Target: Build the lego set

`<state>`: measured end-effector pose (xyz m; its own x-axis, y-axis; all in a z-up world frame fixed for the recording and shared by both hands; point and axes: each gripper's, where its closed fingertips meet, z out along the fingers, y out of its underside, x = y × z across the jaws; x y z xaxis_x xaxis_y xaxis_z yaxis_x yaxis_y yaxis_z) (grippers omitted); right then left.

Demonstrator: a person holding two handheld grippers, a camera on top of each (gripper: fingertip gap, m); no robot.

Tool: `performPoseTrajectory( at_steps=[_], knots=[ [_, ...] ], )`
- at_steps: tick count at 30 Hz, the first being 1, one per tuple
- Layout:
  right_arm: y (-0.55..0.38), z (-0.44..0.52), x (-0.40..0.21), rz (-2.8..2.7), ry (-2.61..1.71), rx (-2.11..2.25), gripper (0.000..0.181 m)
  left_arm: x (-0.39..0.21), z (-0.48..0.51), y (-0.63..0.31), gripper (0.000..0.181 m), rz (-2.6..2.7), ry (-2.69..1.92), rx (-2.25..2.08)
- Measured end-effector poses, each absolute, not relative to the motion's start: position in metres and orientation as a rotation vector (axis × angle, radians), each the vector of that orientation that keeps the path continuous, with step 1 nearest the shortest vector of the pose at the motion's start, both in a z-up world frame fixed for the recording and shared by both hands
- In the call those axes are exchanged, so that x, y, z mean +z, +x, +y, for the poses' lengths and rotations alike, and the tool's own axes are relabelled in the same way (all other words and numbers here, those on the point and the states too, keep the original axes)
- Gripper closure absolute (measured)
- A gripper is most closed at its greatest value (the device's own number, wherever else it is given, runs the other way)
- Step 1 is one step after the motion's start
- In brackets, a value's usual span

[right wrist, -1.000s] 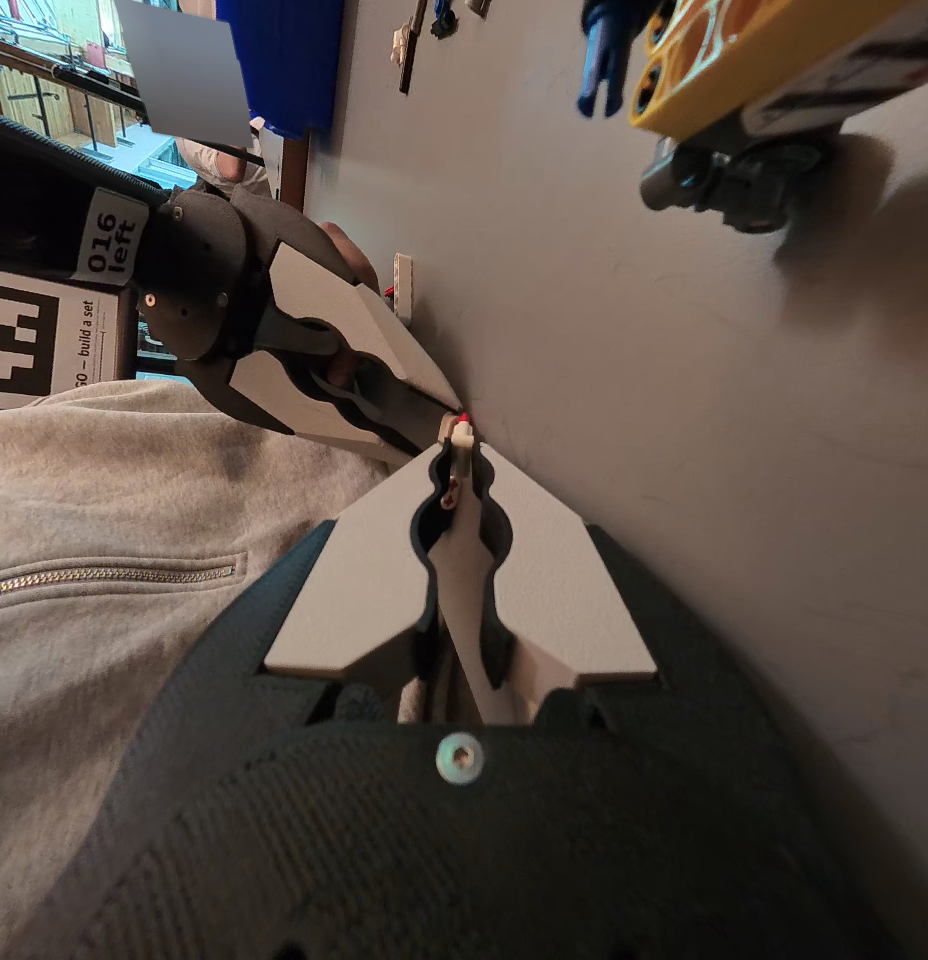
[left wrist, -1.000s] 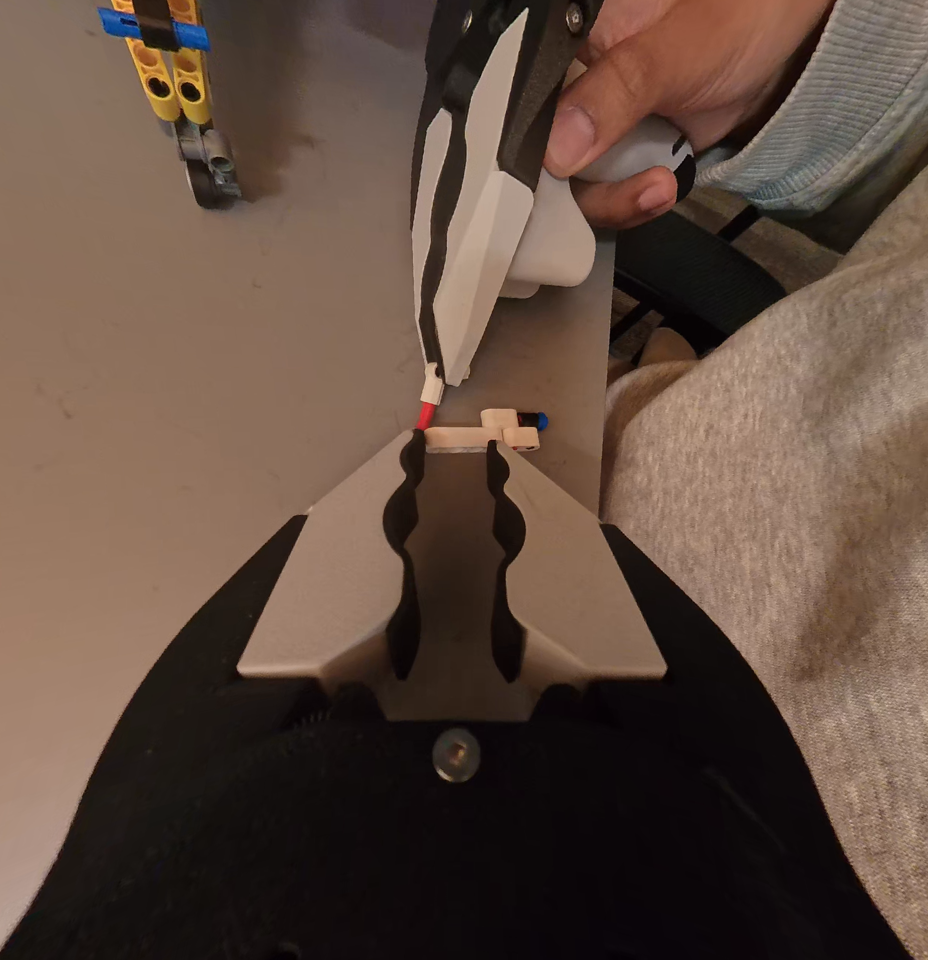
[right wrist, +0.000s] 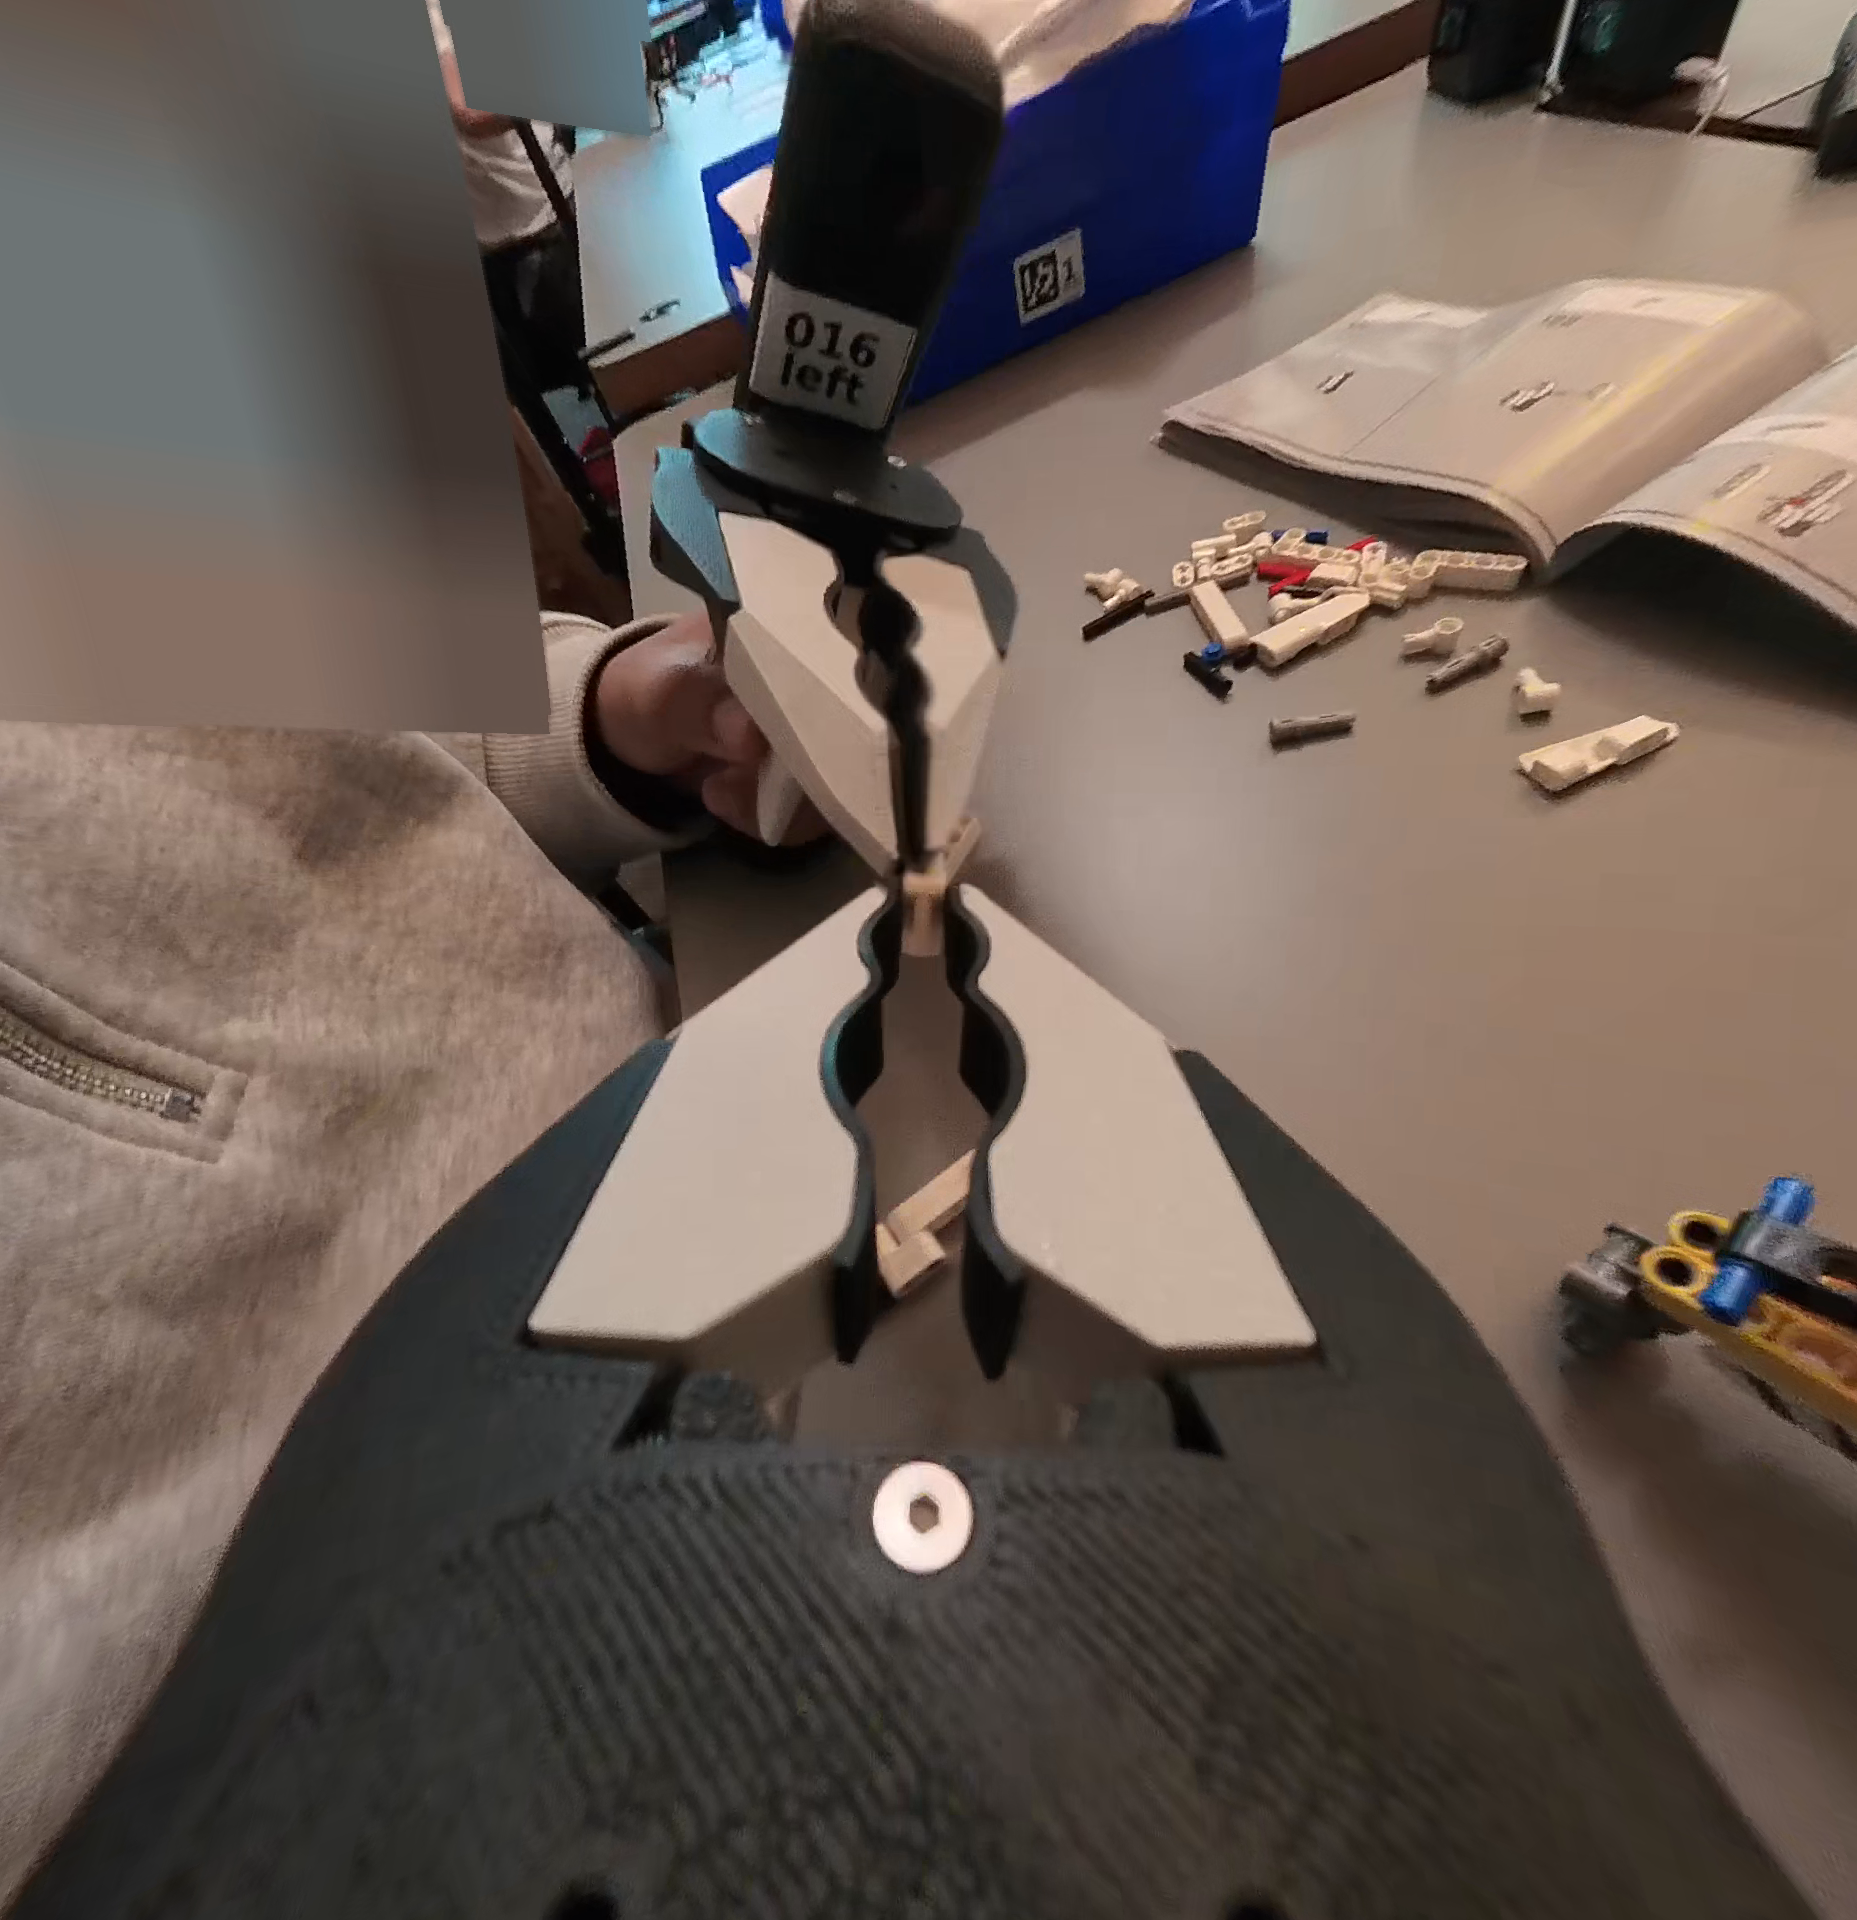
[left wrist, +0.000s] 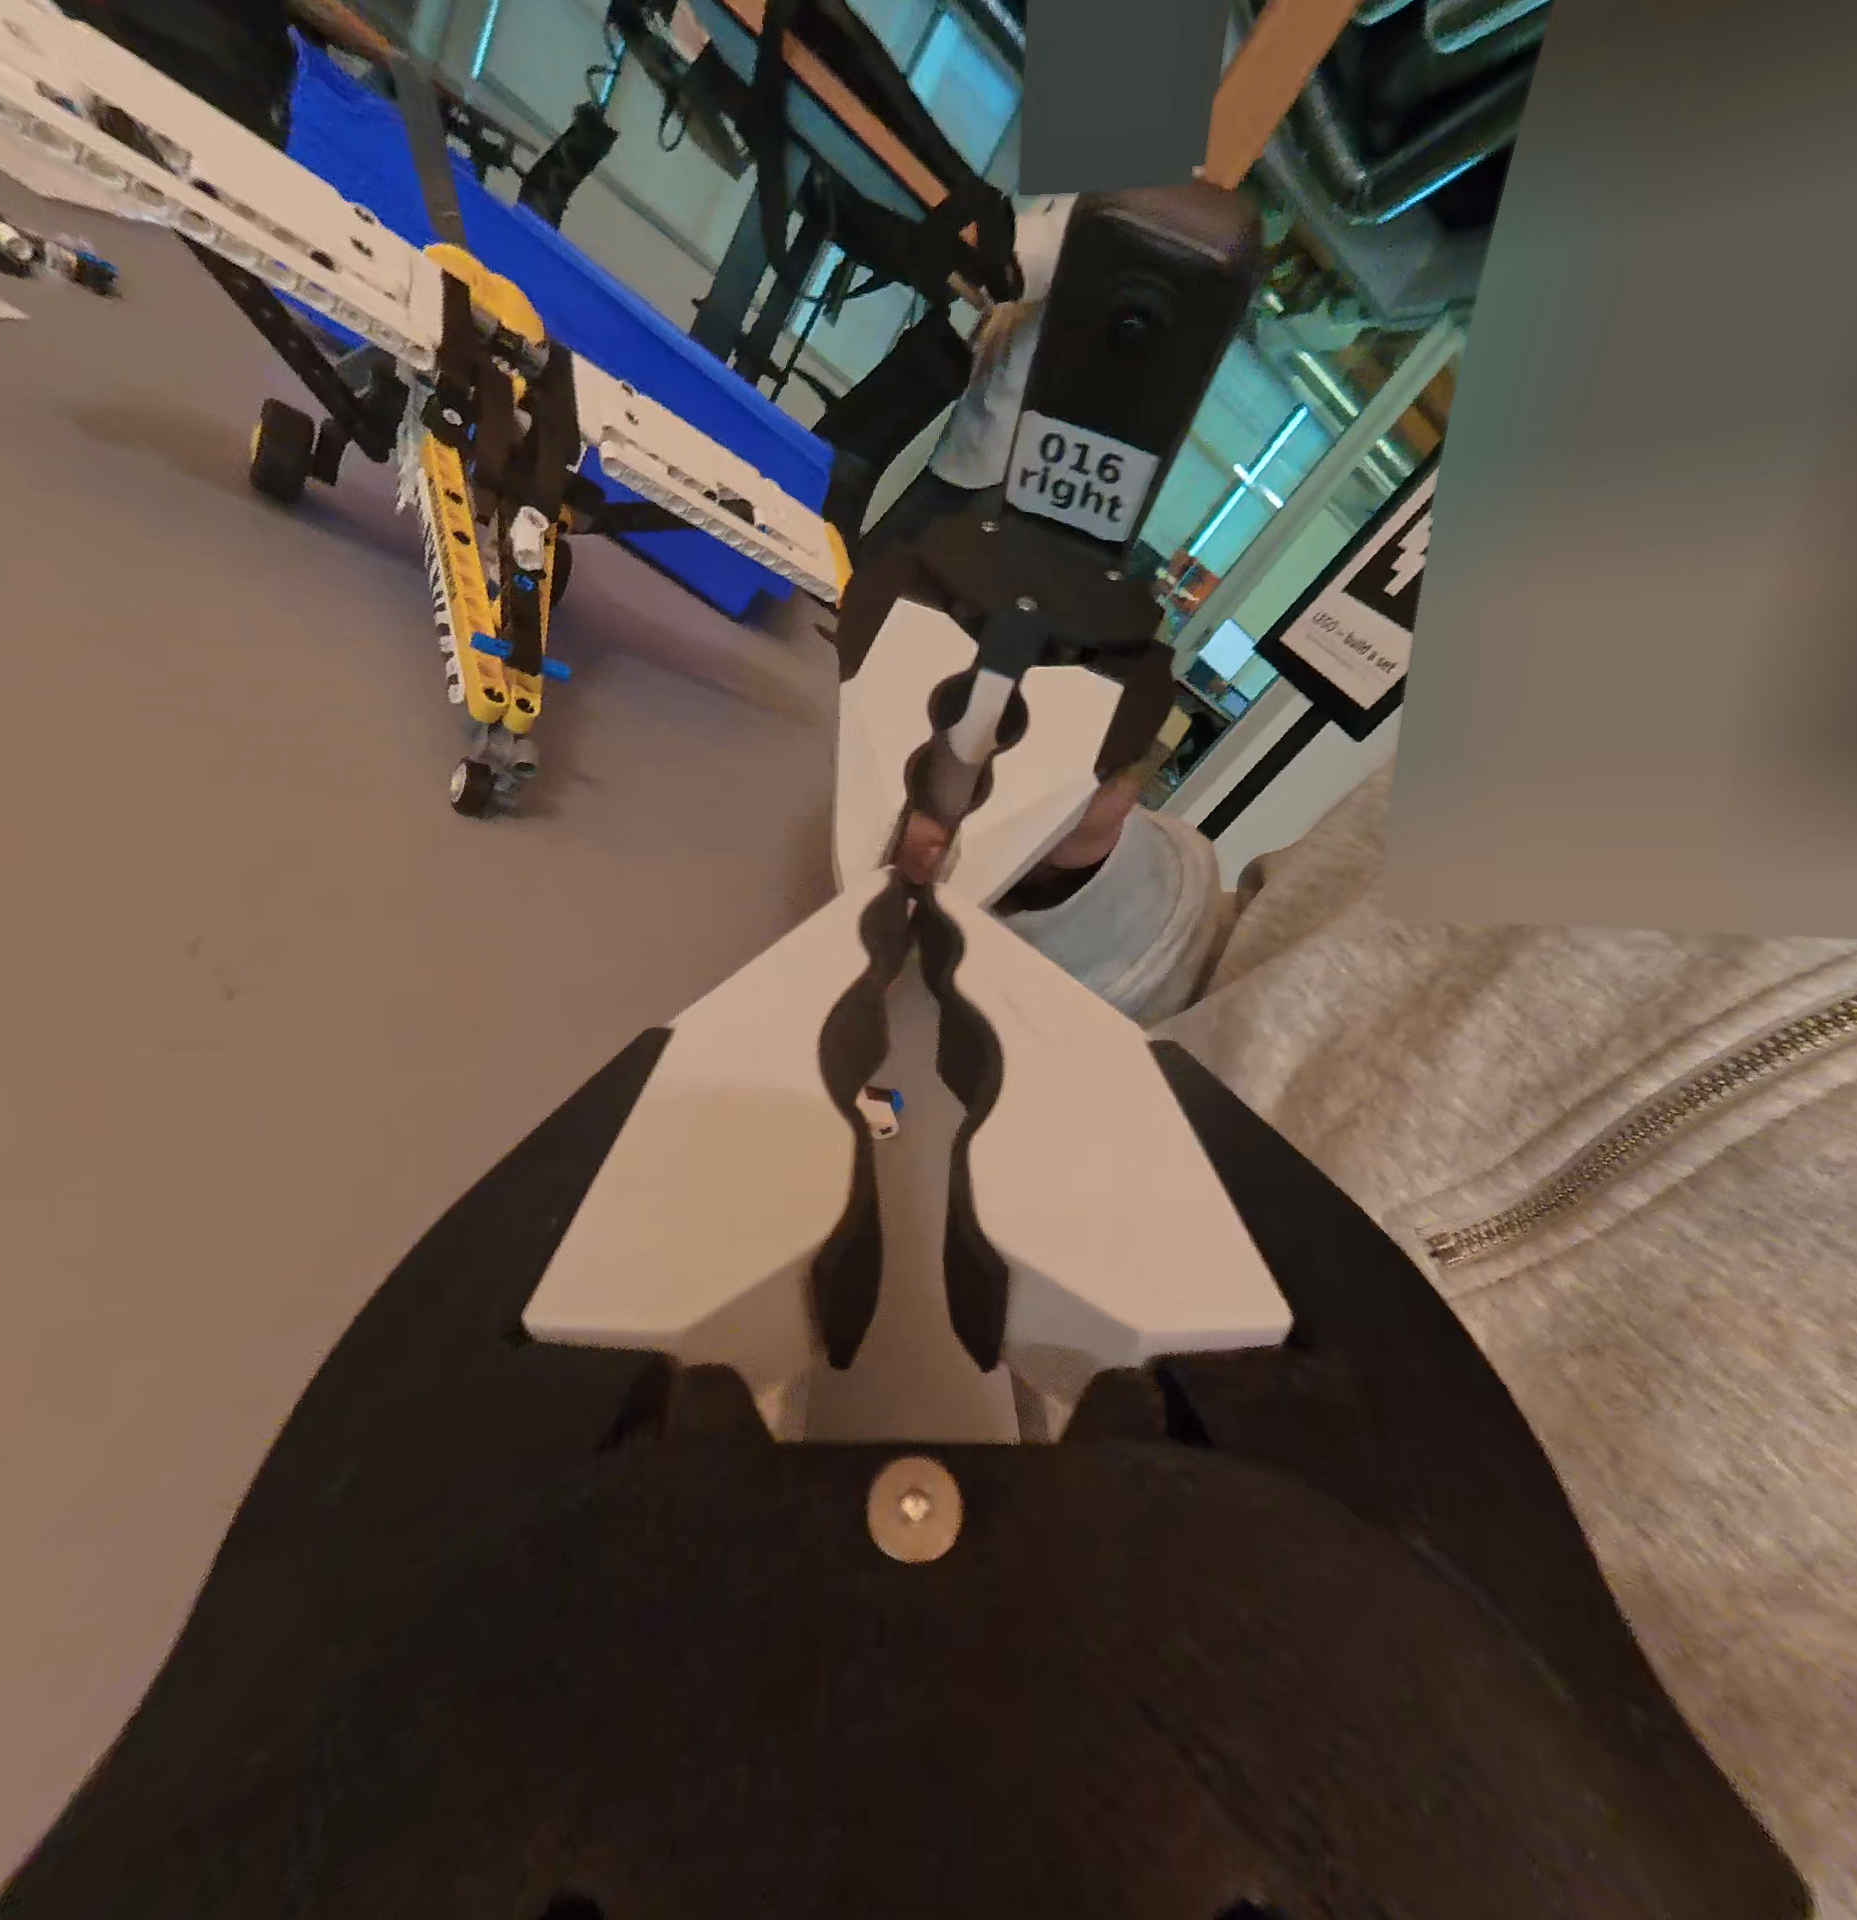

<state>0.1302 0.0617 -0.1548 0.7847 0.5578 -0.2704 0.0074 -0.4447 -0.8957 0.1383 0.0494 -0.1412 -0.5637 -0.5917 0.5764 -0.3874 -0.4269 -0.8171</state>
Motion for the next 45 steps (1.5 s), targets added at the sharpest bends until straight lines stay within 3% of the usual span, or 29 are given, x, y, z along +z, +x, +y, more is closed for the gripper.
performPoseTrajectory(
  at_steps=[14, 24, 32, 37, 45],
  knots=[
    [0.143, 0.068, -0.146, -0.294, -1.843, 0.765, 0.175, -0.137, 0.051, 0.138, 0.181, 1.569, -1.364, -2.17],
    [0.143, 0.066, -0.143, -0.255, -1.806, 0.86, 0.175, -0.138, 0.059, 0.142, 0.163, 1.511, -1.402, -2.148],
    [0.142, 0.068, -0.137, -0.25, -1.743, 0.881, 0.168, -0.14, 0.058, 0.141, 0.176, 1.517, -1.429, -2.192],
    [0.155, 0.073, -0.131, -0.251, -1.681, 0.721, 0.152, -0.137, 0.073, 0.143, 0.176, 1.387, -1.488, -2.256],
    [0.158, 0.082, -0.122, -0.517, -1.601, -0.058, 0.157, -0.13, 0.089, 0.146, 0.177, 1.143, -1.569, -2.481]
  ],
)
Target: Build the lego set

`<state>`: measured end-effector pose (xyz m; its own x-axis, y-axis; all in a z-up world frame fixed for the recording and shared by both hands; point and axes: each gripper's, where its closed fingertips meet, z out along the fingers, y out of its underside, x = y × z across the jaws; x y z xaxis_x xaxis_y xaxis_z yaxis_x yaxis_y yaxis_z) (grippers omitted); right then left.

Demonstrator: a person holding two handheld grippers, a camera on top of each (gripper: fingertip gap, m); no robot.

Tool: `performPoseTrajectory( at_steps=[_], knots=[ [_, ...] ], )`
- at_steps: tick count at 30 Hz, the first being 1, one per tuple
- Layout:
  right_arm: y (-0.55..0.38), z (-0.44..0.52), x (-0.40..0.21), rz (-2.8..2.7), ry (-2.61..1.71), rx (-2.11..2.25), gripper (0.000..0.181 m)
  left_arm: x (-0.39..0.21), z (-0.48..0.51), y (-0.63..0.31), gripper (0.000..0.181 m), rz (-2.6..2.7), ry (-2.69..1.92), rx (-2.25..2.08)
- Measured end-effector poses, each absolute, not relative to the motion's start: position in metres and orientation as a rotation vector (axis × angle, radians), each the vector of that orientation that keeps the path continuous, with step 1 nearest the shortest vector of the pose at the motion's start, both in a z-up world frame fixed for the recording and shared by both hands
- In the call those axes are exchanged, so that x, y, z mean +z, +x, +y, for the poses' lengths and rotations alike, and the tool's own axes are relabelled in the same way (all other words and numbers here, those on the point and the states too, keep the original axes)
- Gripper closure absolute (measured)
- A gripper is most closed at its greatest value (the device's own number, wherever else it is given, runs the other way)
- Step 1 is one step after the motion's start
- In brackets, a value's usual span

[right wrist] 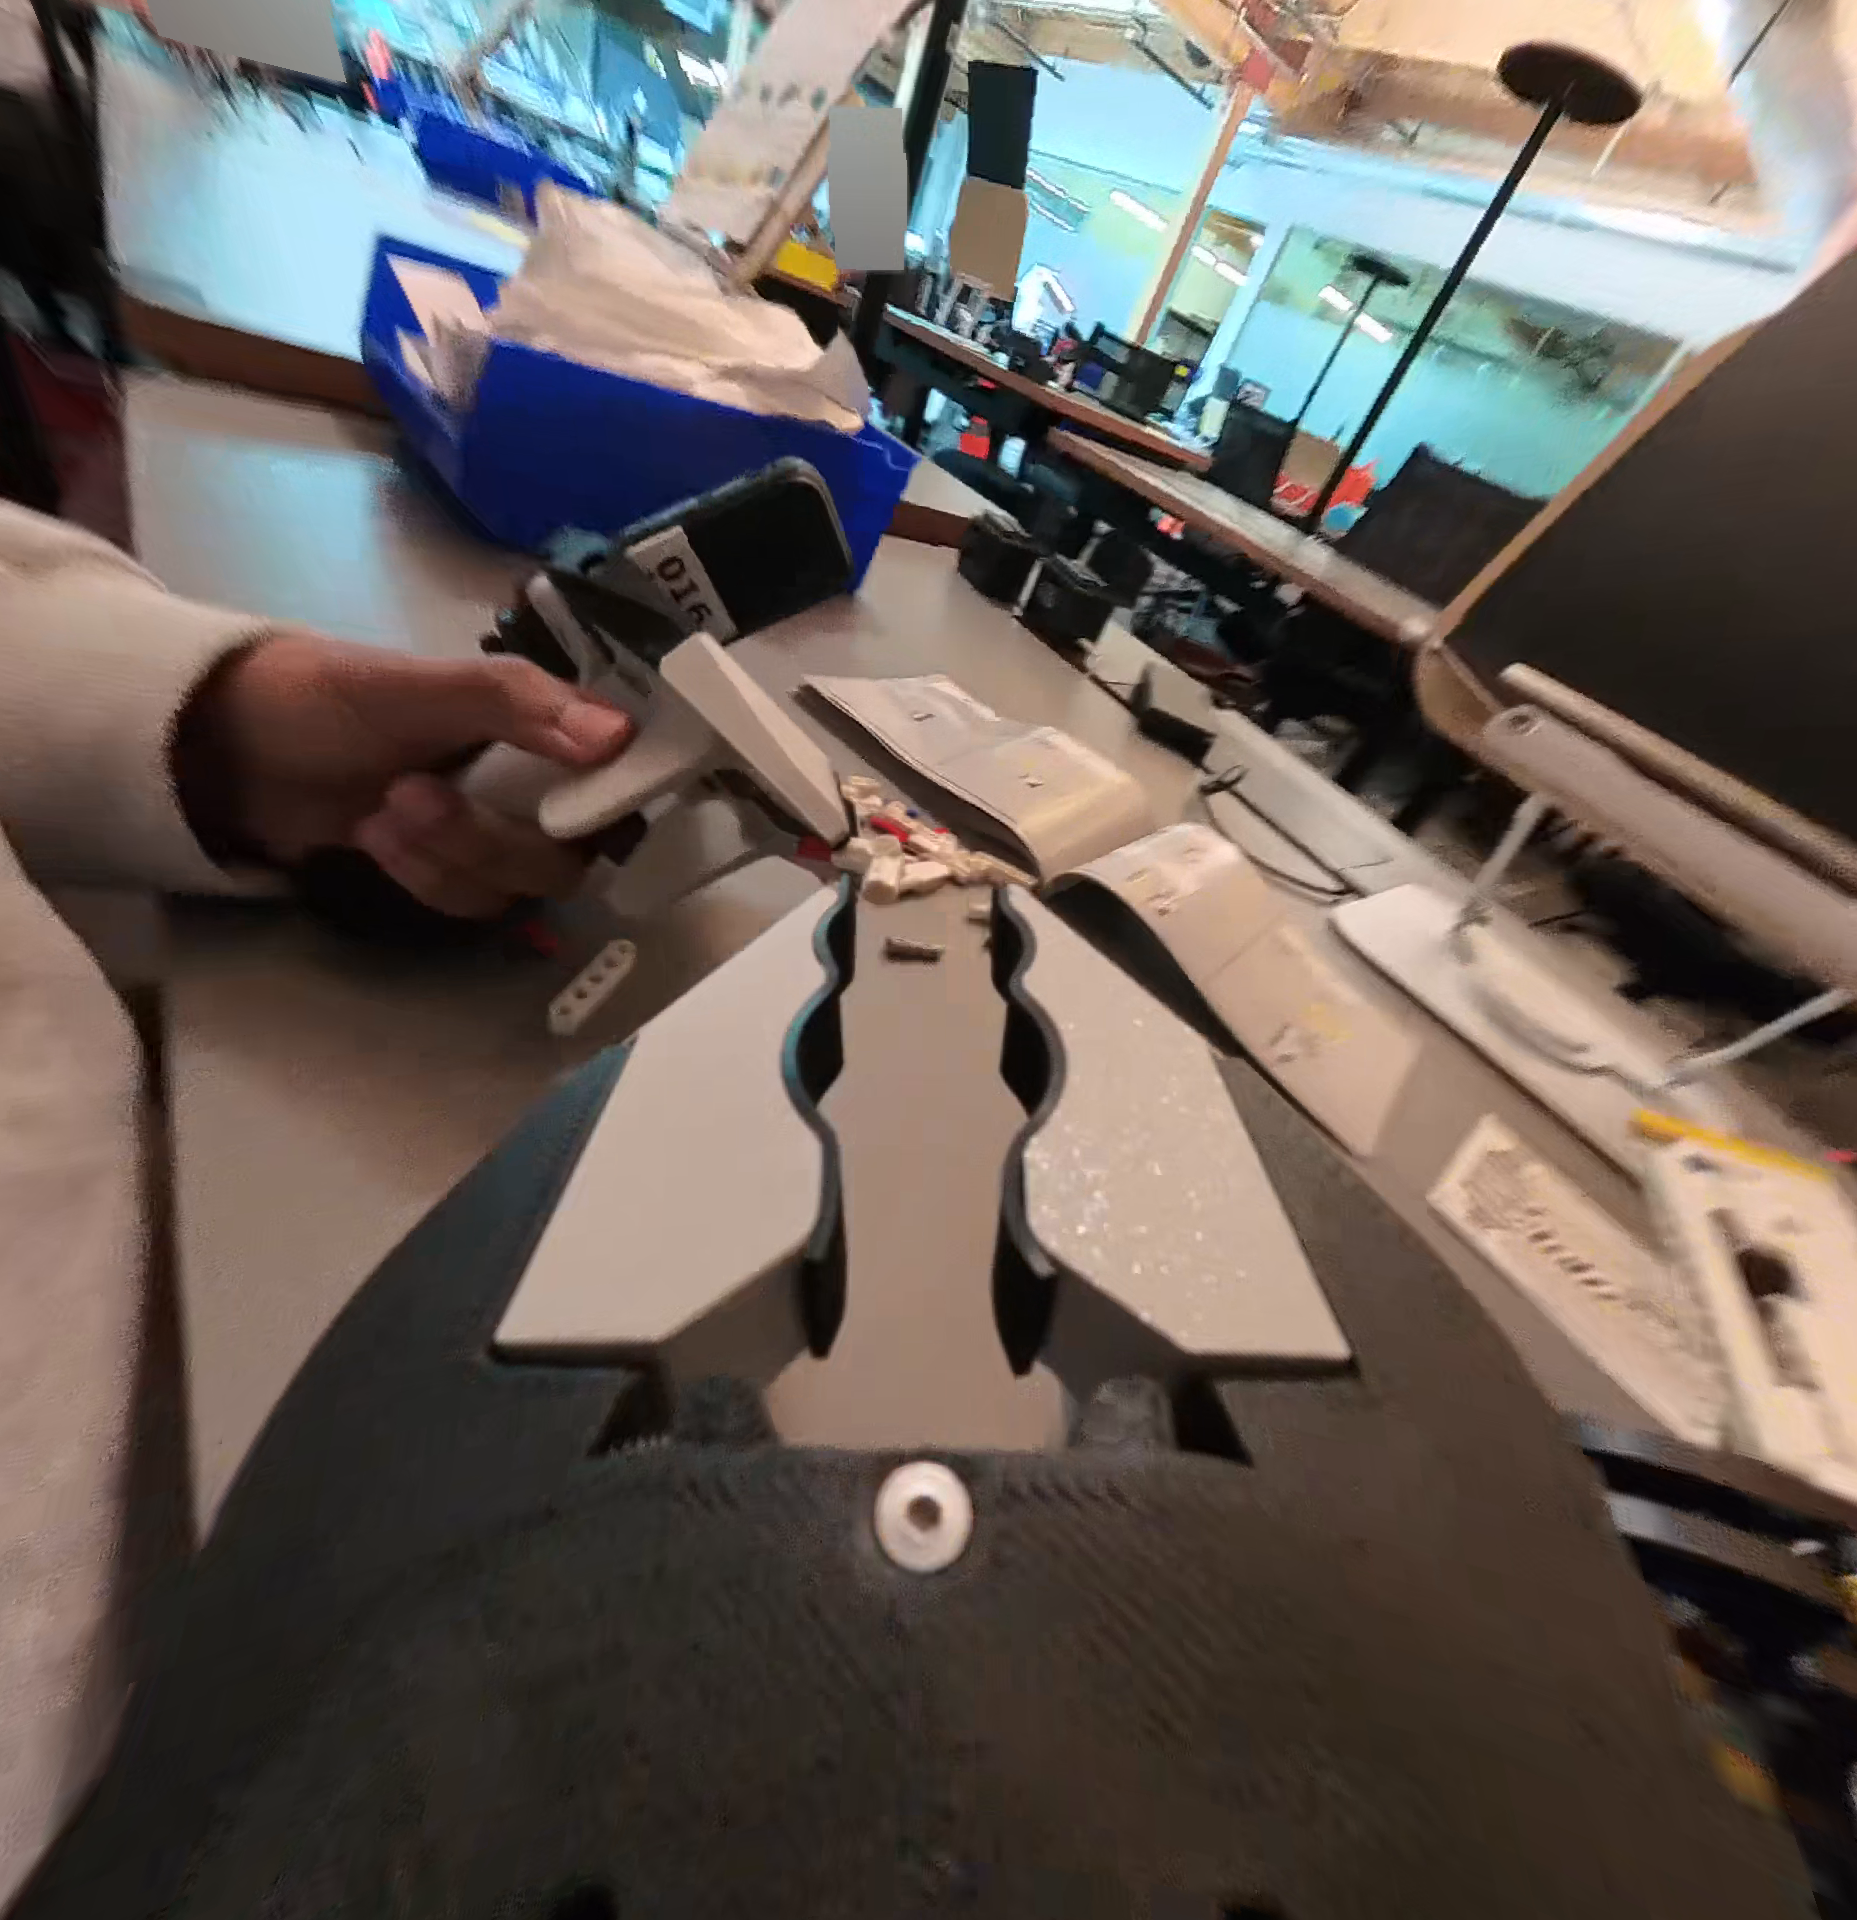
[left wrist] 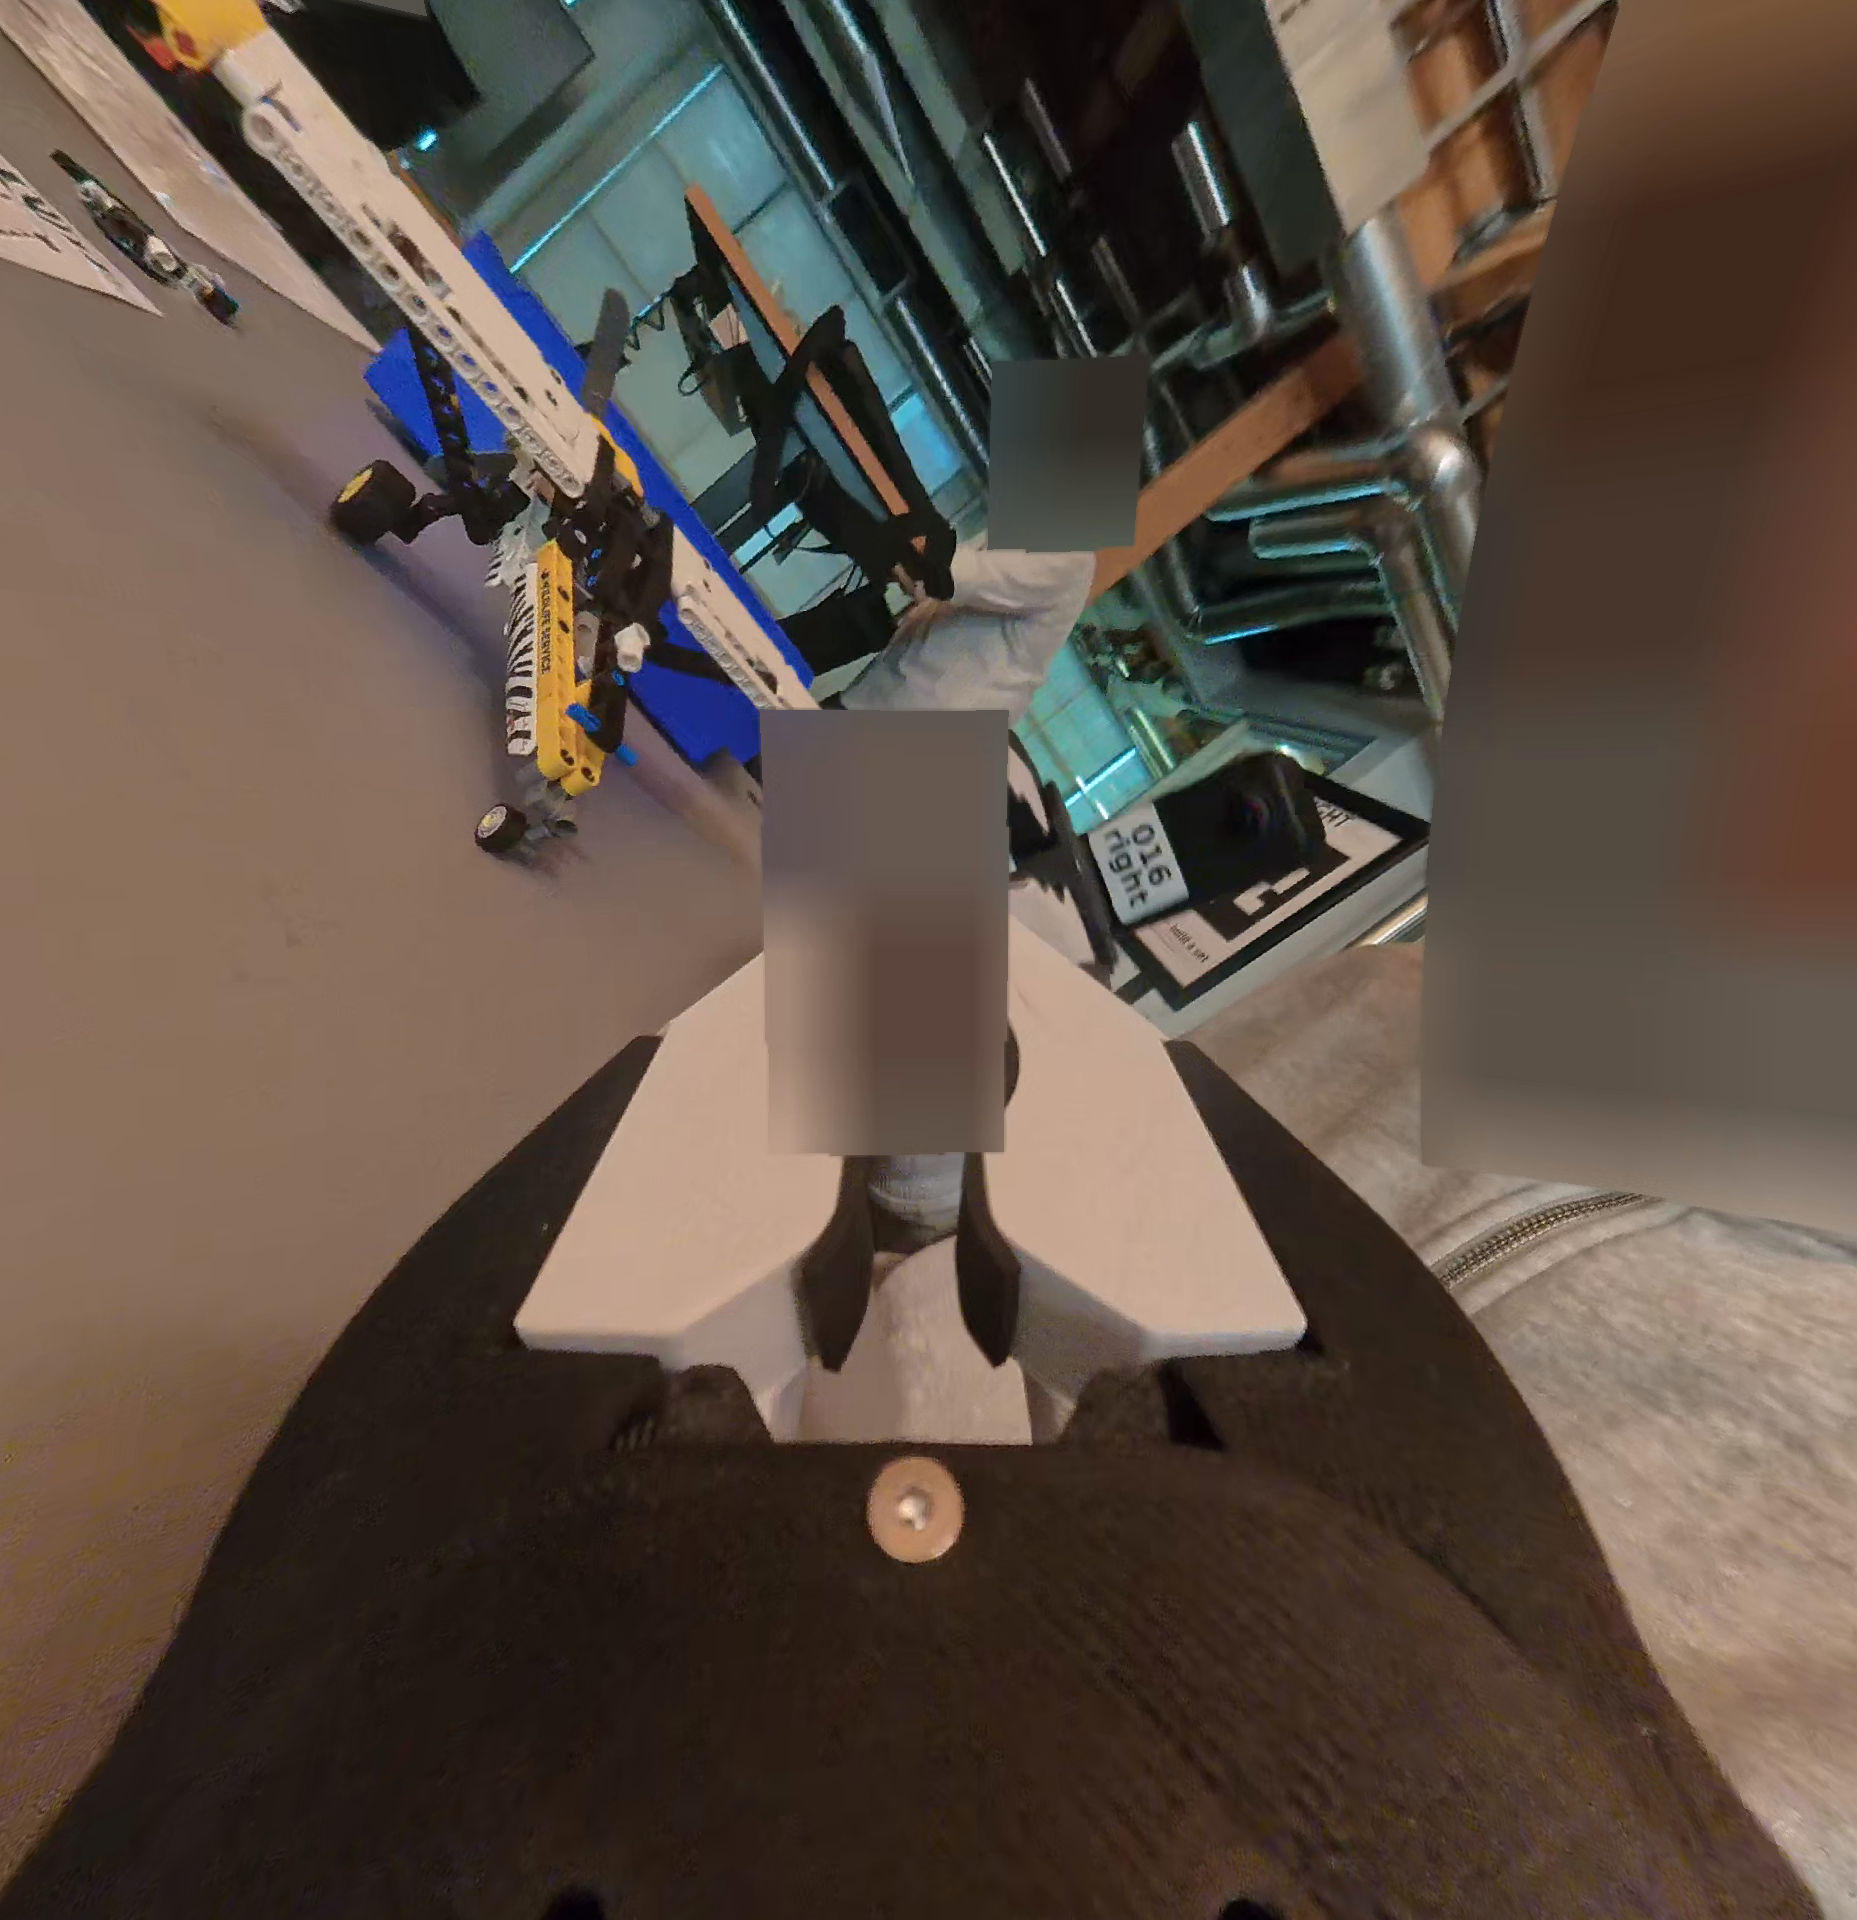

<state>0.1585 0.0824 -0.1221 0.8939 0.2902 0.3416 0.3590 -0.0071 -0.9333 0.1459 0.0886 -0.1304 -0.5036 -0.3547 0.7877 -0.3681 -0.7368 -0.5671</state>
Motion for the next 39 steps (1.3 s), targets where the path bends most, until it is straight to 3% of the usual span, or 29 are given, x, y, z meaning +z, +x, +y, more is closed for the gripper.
performPoseTrajectory(
  at_steps=[4, 7, 16, 39],
  knots=[
    [0.154, 0.09, -0.133, -0.598, -1.63, -0.21, 0.16, -0.131, 0.088, 0.147, 0.176, -1.144, 1.569, 2.468],
    [0.153, 0.092, -0.129, -0.595, -1.605, -0.227, 0.175, -0.13, 0.086, 0.147, 0.176, -1.152, 1.556, 2.47],
    [0.145, 0.089, -0.124, -0.626, -1.582, -0.166, 0.177, -0.122, 0.08, 0.141, 0.169, -1.15, 1.45, 2.487],
    [0.129, 0.075, -0.121, -0.733, -1.49, -0.01, 0.178, -0.114, 0.068, 0.133, 0.174, -1.052, 1.241, 2.444]
  ],
)
